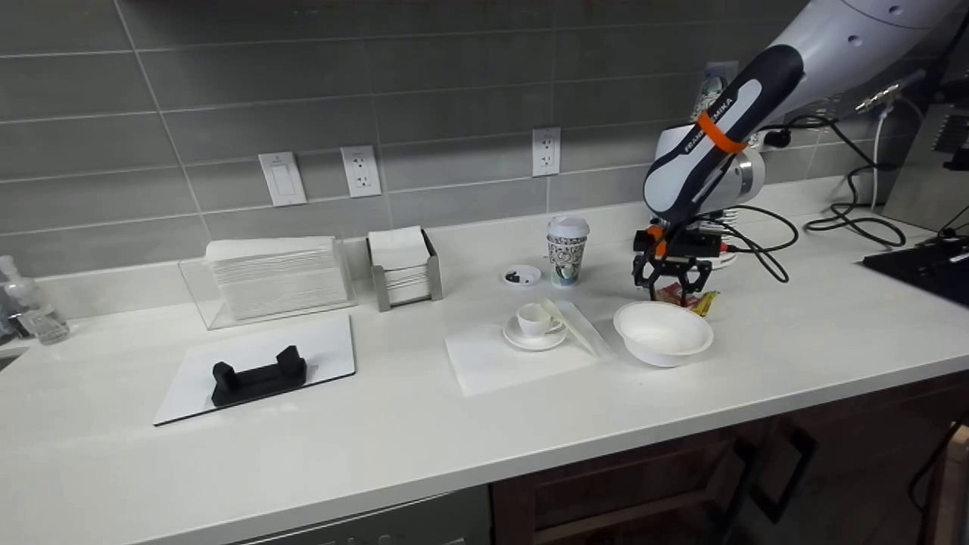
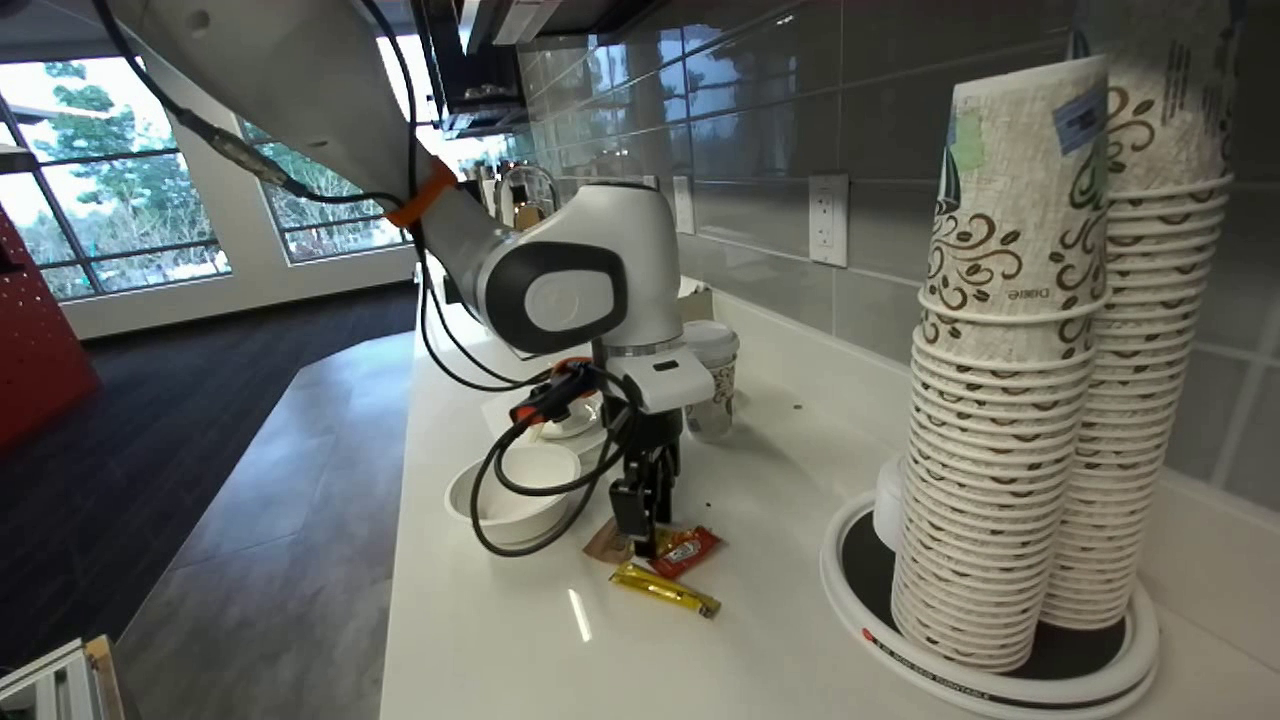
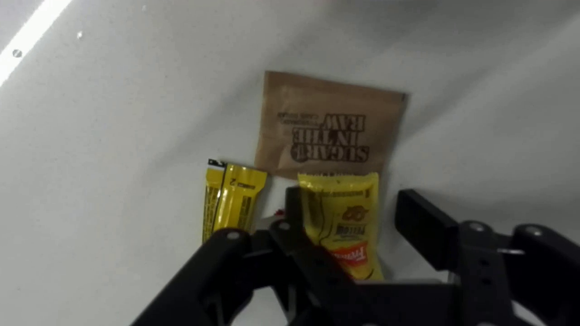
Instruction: Pick up a yellow sauce package and place it in the bowl
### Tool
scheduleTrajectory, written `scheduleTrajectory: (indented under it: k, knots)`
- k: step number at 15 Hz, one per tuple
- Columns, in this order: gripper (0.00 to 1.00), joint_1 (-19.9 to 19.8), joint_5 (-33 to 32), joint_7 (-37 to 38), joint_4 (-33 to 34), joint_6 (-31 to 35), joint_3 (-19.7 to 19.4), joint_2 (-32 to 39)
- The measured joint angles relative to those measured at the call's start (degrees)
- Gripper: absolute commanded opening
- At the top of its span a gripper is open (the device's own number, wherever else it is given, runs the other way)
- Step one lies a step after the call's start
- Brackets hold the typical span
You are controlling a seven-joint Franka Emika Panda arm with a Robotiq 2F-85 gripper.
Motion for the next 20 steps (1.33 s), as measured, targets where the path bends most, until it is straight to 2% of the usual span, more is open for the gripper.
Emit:
scheduleTrajectory:
  k: [1, 2, 3, 4, 5, 7, 8, 10, 12, 13, 20]
  knots:
    - [0.51, 0.0, 0.3, -0.2, 0.1, 0.2, 0.1, 0.0]
    - [0.46, 0.0, 0.5, -0.4, 0.2, 0.2, 0.1, 0.0]
    - [0.45, 0.0, 0.7, -0.5, 0.3, 0.2, 0.1, 0.1]
    - [0.41, 0.0, 0.8, -0.6, 0.3, 0.2, 0.1, 0.1]
    - [0.32, 0.0, 0.9, -0.7, 0.3, 0.2, 0.1, 0.1]
    - [0.31, 0.0, 0.9, -0.7, 0.5, 0.4, 0.1, 0.1]
    - [0.22, 0.0, 0.9, -0.7, 0.5, 0.6, 0.1, 0.1]
    - [0.17, 0.0, 0.9, -0.8, 0.7, 1.2, 0.1, 0.1]
    - [0.08, 0.0, 1.0, -1.0, 0.7, 1.5, 0.2, 0.1]
    - [0.13, 0.0, 1.0, -1.2, 0.7, 1.7, 0.3, 0.1]
    - [0.02, 0.0, 2.0, -3.6, 0.6, 2.9, 0.9, -0.7]
